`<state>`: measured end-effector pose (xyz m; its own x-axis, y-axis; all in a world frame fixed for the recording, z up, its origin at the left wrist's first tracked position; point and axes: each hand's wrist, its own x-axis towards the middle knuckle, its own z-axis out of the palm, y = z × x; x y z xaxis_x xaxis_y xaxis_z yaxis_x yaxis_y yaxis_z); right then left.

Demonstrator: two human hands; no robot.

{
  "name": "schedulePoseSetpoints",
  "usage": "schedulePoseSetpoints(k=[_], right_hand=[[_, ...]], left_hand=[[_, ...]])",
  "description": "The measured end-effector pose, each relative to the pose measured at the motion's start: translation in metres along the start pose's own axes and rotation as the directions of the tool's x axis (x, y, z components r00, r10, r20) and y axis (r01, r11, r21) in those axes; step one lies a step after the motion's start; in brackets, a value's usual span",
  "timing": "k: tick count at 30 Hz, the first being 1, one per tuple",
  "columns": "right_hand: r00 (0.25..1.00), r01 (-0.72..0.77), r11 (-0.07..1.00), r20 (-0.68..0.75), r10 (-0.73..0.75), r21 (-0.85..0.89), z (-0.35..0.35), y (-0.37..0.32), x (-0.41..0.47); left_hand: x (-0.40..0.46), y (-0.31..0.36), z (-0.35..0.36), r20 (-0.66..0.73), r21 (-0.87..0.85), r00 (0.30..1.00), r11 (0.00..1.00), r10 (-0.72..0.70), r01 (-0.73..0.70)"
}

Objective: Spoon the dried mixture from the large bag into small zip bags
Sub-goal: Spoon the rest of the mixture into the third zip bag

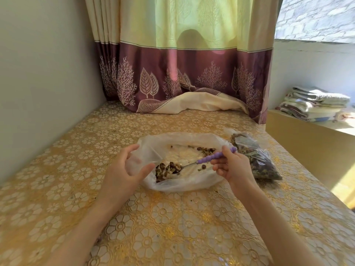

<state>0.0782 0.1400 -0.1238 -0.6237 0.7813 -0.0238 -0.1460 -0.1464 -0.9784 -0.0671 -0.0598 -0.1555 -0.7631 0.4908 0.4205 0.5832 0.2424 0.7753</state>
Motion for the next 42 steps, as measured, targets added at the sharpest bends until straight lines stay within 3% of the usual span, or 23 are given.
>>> schedulePoseSetpoints(k=[8,15,24,29,31,34,39,42], right_hand=[[0.979,0.192,0.979,-0.082,-0.186,0.064,0.003,-0.028,0.009],[0.943,0.326,0.945,0.066,-0.327,0.032,0.035,-0.041,-0.007],[0.732,0.619,0.785,0.378,-0.567,-0.019,0.073,-0.049,-0.028],[0.673,0.67,0.743,0.423,-0.607,0.001,0.073,-0.049,-0.028],[0.689,0.655,0.755,0.386,-0.614,0.032,0.07,-0.049,-0.027],[0.771,0.59,0.805,0.247,-0.587,0.072,0.064,-0.049,-0.024],[0.895,0.433,0.884,0.033,-0.445,0.174,0.047,-0.04,-0.008],[0.904,0.427,0.903,-0.029,-0.426,0.048,0.036,-0.028,0.003]], left_hand=[[0.0,-0.004,-0.001,0.06,0.03,0.998,0.999,0.019,-0.021],[0.001,-0.005,-0.001,0.058,-0.054,0.998,0.998,-0.038,0.041],[0.003,0.006,-0.006,0.006,-0.357,0.998,0.932,-0.06,0.058],[0.002,0.007,-0.009,-0.026,-0.423,0.996,0.904,-0.086,0.067],[0.003,0.005,-0.01,-0.017,-0.433,0.997,0.899,-0.08,0.065],[0.004,0.002,-0.012,-0.04,-0.432,0.995,0.899,-0.092,0.066],[0.003,0.002,-0.012,-0.06,-0.451,0.994,0.891,-0.09,0.053],[0.004,0.002,-0.013,-0.086,-0.439,0.99,0.897,-0.11,0.062]])
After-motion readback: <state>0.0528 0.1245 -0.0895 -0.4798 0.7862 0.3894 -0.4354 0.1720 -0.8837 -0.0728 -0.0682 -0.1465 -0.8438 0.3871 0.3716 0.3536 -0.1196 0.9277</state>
